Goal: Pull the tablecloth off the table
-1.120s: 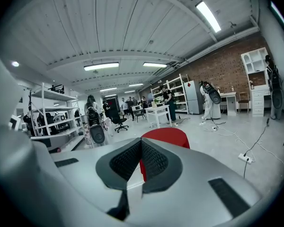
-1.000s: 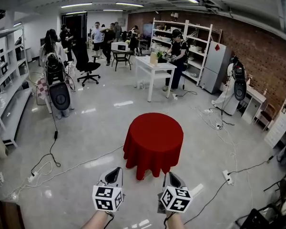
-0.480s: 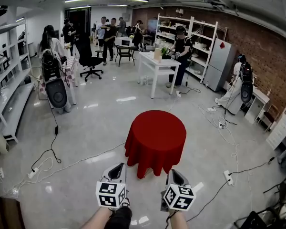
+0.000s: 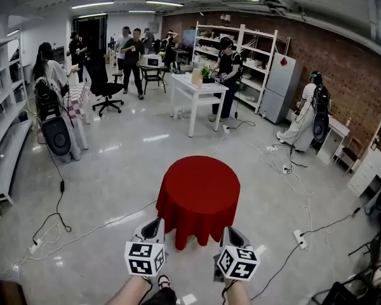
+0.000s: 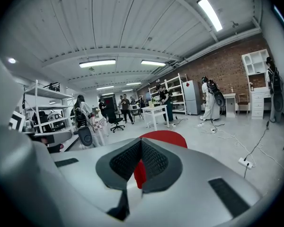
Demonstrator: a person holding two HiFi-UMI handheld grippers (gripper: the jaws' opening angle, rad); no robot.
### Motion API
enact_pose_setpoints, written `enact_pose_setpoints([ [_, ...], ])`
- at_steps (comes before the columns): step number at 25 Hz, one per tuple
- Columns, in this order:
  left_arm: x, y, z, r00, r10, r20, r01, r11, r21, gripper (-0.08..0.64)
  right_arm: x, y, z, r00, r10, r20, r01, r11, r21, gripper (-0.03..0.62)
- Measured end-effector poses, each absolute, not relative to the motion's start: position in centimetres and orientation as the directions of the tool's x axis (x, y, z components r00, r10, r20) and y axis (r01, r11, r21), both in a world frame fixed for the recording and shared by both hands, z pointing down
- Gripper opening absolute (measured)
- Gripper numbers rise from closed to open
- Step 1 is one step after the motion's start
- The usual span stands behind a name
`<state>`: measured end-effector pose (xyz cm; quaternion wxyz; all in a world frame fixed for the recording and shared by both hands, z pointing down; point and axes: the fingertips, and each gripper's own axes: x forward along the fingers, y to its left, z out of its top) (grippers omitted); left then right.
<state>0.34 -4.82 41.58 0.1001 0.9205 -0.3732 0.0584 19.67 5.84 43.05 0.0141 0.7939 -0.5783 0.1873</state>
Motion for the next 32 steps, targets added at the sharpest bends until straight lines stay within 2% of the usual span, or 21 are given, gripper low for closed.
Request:
enact_pose_setpoints([
  [23, 10.1, -21.3, 41.6, 0.796, -0.580, 0.170, -0.603, -0.784, 0.149, 0.015, 28.3, -7.7, 42.4, 0.397, -0.867, 0.300, -0.876, -0.456, -0.158, 0.025],
  [32, 12.1, -25.2, 43.2, 0.800, -0.571, 0.182, -0.599, -0.778, 0.190, 0.015, 29.8, -10.9, 42.8, 0.404, -0.857, 0.320, -0.876, -0.464, -0.135, 0.025],
])
